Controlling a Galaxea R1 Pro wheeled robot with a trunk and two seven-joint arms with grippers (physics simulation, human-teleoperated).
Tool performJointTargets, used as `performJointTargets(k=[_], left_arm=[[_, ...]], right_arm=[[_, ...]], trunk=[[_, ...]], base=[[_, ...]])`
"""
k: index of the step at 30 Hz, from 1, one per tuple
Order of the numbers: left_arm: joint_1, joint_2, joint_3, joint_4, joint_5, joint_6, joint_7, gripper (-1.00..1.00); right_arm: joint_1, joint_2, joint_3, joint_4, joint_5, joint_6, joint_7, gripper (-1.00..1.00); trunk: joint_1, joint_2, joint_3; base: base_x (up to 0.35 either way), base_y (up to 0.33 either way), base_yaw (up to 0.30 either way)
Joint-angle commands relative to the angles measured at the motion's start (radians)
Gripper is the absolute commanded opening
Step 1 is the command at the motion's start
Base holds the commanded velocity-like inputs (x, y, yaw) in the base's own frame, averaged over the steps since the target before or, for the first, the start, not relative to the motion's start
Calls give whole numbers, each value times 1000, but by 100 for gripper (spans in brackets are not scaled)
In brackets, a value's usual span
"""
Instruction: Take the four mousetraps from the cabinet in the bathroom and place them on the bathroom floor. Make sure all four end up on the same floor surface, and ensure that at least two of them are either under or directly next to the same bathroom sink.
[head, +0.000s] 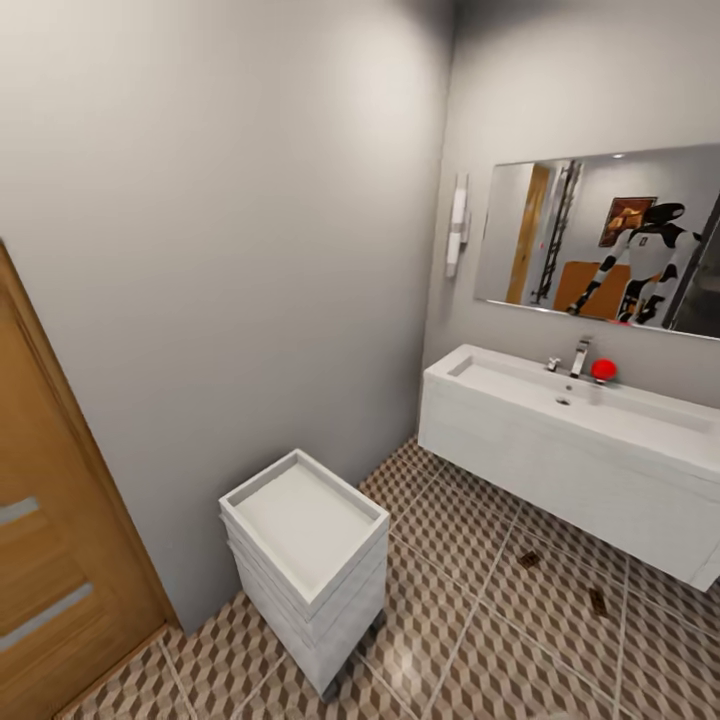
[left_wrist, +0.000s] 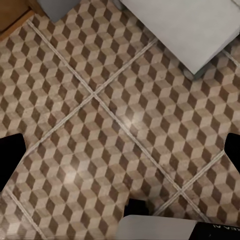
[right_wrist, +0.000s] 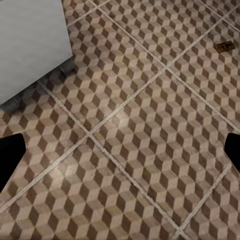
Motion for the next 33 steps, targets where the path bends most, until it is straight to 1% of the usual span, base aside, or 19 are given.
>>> performJointTargets(k=[1, 33], left_arm=[[-1, 0, -8, 0, 5, -2, 3, 100], [0, 0, -8, 1, 5, -2, 3, 100]], right_arm=[[-1, 0, 9, 0, -10, -3, 0, 100], [-1, 1, 9, 0, -9, -3, 0, 100]], trunk=[[1, -2, -2], [1, -2, -2]], base=[[0, 0, 232], [0, 0, 232]])
